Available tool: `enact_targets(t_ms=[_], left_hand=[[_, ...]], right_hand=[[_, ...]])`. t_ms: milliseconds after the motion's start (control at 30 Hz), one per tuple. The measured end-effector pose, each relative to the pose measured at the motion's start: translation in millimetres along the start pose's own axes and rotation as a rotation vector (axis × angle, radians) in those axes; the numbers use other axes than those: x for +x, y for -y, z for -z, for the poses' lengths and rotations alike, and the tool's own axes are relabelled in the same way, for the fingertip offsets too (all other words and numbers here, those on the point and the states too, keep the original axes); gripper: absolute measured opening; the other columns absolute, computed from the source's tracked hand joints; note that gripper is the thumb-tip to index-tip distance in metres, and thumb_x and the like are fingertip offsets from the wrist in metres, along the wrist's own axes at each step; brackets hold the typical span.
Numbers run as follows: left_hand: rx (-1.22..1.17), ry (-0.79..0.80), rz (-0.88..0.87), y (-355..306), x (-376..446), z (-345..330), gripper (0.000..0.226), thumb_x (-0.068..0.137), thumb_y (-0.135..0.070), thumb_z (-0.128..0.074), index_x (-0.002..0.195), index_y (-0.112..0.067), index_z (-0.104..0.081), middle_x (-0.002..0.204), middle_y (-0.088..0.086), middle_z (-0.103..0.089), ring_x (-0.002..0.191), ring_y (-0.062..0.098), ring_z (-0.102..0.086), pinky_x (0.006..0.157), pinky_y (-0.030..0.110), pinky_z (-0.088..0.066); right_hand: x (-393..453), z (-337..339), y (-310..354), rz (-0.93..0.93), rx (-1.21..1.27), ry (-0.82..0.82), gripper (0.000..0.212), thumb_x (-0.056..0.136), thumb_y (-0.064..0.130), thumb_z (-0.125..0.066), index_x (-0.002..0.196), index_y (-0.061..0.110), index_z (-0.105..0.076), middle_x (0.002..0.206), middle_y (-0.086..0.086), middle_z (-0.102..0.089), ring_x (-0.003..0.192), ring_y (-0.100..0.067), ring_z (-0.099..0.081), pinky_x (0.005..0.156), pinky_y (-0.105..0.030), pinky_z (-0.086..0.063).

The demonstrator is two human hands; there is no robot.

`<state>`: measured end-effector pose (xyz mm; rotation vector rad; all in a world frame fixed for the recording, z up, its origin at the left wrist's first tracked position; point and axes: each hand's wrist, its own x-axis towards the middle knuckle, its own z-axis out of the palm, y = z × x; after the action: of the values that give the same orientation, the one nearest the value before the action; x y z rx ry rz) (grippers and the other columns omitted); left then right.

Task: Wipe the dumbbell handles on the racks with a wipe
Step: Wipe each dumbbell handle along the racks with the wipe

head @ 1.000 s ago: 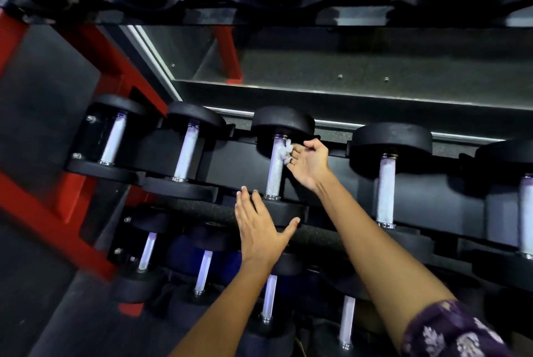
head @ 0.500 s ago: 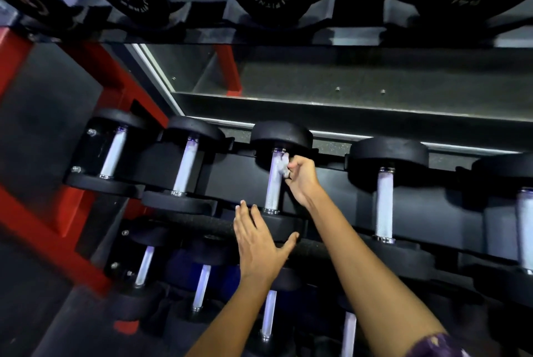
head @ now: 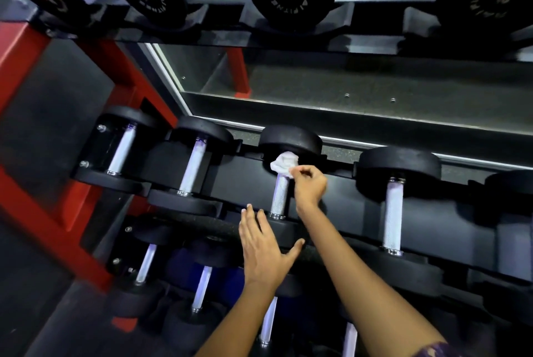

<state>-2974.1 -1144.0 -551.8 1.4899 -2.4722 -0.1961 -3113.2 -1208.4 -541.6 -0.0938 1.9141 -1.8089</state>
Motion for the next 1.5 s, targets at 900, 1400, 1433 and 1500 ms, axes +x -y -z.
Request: enact_targets(t_ms=[900, 1400, 1433, 1500], left_hand=[[0.008, 0.024, -0.020, 1.7, -1.4, -4.0, 0.104, 0.055, -0.064, -0.079, 0.124, 0.006, -0.044, 0.133, 0.032, -0.049, 0.125, 0.045, -0.050, 0.098, 0.054, -0.043], [-0.019, 0.099, 0.005, 0.1, -0.2, 3.8, 0.096, 0.070, -0.072, -0.040, 0.124, 0.007, -0.051, 0.137, 0.030, -0.046, 0.130, 0.040, -0.040, 0.101, 0.052, -0.041], [-0.013, 0.106, 0.002, -0.1, 0.2, 4.6, 0.096, 0.071, -0.073, -0.040, 0.124, 0.007, -0.051, 0.136, 0.030, -0.047, 0.129, 0.041, -0.043, 0.101, 0.052, -0.041], [-0.002, 0.123, 0.006, -0.6, 0.7, 5.8, 0.096, 0.071, -0.072, -0.043, 0.124, 0.008, -0.051, 0.135, 0.031, -0.048, 0.127, 0.043, -0.048, 0.099, 0.053, -0.043]], right_hand=[[-2.3, -5.3, -8.7, 0.898, -1.357, 0.322, 0.053, 0.066, 0.009, -0.067, 0.117, -0.001, -0.058, 0.114, -0.010, -0.058, 0.109, -0.027, -0.039, 0.095, -0.031, -0.036], [17.9, 37.3, 10.4, 1.284, -1.452, 1.058, 0.073, 0.095, 0.048, -0.005, 0.129, 0.006, -0.053, 0.135, -0.011, -0.052, 0.132, -0.026, -0.042, 0.114, -0.029, -0.010], [26.1, 35.8, 19.1, 1.287, -1.457, 1.069, 0.069, 0.093, 0.046, -0.008, 0.131, 0.007, -0.051, 0.137, -0.010, -0.051, 0.133, -0.025, -0.040, 0.114, -0.030, -0.009], [42.5, 32.1, 32.1, 1.242, -1.460, 0.979, 0.072, 0.084, 0.040, -0.006, 0.139, 0.010, -0.041, 0.147, -0.008, -0.038, 0.140, -0.021, -0.029, 0.115, -0.030, -0.005]])
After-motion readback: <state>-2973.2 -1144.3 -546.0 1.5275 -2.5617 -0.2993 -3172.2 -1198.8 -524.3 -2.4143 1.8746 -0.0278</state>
